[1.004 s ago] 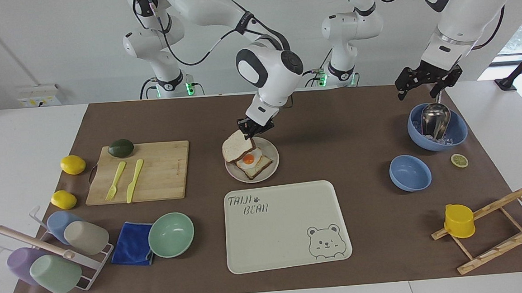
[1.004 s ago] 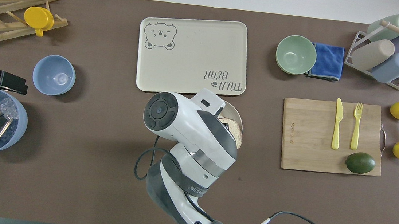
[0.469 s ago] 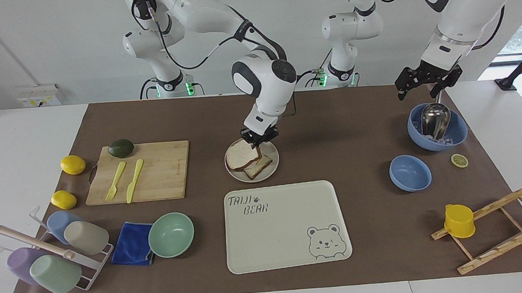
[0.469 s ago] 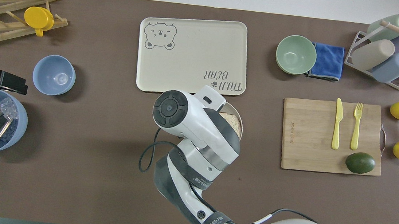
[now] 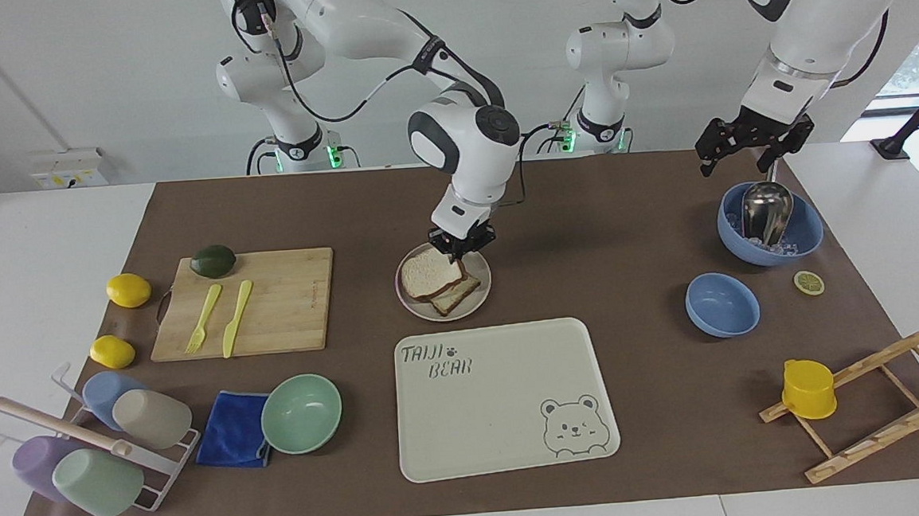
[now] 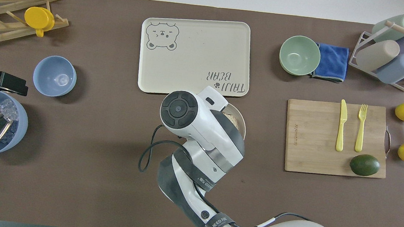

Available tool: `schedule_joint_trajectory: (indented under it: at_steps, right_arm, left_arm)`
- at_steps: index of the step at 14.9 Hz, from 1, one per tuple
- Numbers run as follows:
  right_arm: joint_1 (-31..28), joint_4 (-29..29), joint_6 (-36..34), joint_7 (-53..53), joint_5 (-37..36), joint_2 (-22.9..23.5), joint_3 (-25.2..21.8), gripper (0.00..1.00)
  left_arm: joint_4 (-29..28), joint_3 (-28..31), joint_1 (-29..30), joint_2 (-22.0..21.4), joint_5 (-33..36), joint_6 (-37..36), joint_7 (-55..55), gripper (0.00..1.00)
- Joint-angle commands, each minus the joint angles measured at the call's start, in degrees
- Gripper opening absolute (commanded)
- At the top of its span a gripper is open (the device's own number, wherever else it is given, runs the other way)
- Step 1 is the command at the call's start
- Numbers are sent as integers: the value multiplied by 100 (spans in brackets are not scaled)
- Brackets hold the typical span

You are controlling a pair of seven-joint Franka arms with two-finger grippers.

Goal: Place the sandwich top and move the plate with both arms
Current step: 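Withdraw the right gripper while the left gripper reaches the plate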

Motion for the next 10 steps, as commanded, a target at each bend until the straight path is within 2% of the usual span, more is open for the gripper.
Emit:
schedule_joint_trajectory:
  at_steps: [1,3,4,5,8,10]
  right_arm:
    - [-85,-295,341,83,137,-87,59,38]
    - [-77,-313,386,83,137,-87,68,78]
    - [-77,-278,386,83,137,-87,68,92]
    - [-42,-234,386,83,181,-87,68,96]
    - [-155,3,229,5,384,-157,59,100]
    - [-453,4,10,-162,410,-411,68,100]
  left_arm:
    - [5,-37,53,-67,-6,-62,56,100]
    - [-4,-37,35,-67,-6,-54,47,100]
    - [-4,-37,35,-67,-6,-54,47,100]
    - [-4,-37,44,-67,-6,-45,47,100]
    - [-21,-37,53,-76,-6,-54,39,100]
    - [-21,-37,53,-76,-15,-19,21,100]
